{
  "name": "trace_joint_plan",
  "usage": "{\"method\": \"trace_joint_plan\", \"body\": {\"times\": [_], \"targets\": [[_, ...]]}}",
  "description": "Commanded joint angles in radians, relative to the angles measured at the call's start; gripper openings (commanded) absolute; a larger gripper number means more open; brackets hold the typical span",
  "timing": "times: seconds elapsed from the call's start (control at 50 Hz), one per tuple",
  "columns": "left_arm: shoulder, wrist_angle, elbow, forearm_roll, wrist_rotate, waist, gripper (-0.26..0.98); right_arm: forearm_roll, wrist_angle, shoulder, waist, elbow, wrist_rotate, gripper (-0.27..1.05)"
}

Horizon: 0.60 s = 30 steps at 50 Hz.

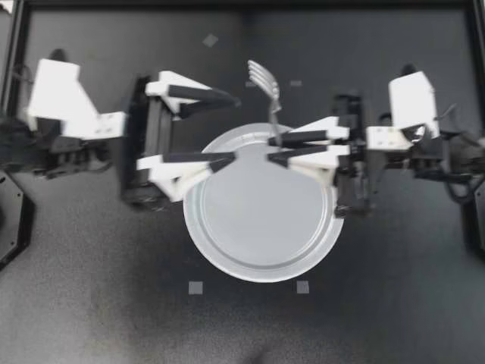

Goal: Pick up the fork and place it on the plate.

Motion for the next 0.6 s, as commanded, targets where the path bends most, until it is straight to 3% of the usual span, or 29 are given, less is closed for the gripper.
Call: {"method": "trace_joint_plan", "body": {"times": [0.0,0.14,0.22,0.42,0.58], "targets": [[-0.071,0.011,0.038,0.0,0.002,0.002,0.9,0.005,0.245,-0.106,-0.003,0.005,0.009,-0.21],[-0.164,0.104,0.121,-0.002,-0.003,0.002,0.9,0.077,0.818,-0.199,0.063,0.014,0.094,-0.21],[-0.196,0.149,0.144,-0.005,-0.006,0.003,0.9,0.133,0.996,-0.216,0.118,0.049,0.164,-0.21],[-0.21,0.169,0.163,-0.006,-0.005,0.002,0.9,0.222,1.019,-0.181,0.23,0.14,0.356,-0.21],[-0.209,0.172,0.169,-0.006,-0.003,0.003,0.9,0.222,0.985,-0.114,0.241,0.147,0.437,-0.21]]}}
